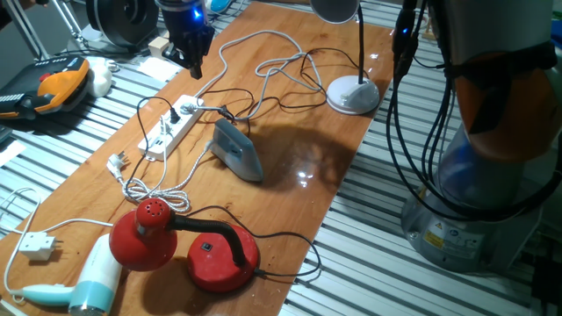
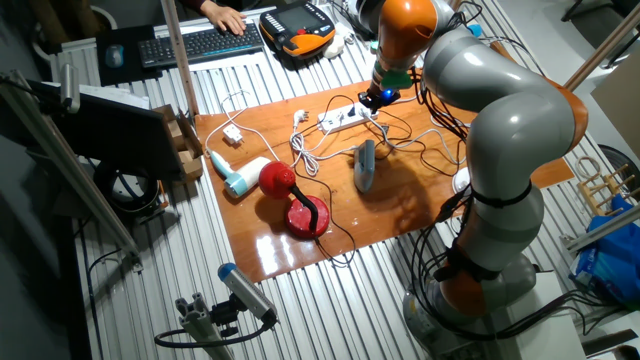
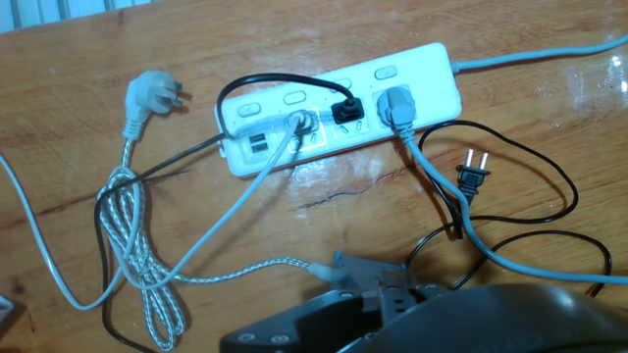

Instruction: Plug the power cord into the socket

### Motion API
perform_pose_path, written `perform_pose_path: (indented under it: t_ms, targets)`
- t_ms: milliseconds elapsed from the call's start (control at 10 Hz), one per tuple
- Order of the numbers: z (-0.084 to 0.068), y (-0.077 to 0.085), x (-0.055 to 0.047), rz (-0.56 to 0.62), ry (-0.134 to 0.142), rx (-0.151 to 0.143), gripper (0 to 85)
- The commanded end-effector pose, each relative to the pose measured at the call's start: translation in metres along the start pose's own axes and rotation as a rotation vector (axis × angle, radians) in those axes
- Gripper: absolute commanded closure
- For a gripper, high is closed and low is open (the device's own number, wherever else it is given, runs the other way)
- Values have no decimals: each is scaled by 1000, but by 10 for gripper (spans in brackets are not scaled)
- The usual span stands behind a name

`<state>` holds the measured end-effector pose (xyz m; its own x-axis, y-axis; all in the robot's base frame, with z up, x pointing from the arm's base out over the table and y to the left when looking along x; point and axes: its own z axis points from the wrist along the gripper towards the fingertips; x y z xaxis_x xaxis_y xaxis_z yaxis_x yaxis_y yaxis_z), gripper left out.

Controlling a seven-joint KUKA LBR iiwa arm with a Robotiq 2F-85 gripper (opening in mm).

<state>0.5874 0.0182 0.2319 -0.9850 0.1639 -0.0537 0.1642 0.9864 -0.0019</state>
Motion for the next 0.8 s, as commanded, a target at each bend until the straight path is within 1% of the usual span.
perform_pose_path:
  t_ms: [0,700]
  targets:
    - [0,0,0,-2,0,1,850]
    - [1,1,0,-6,-4,4,850]
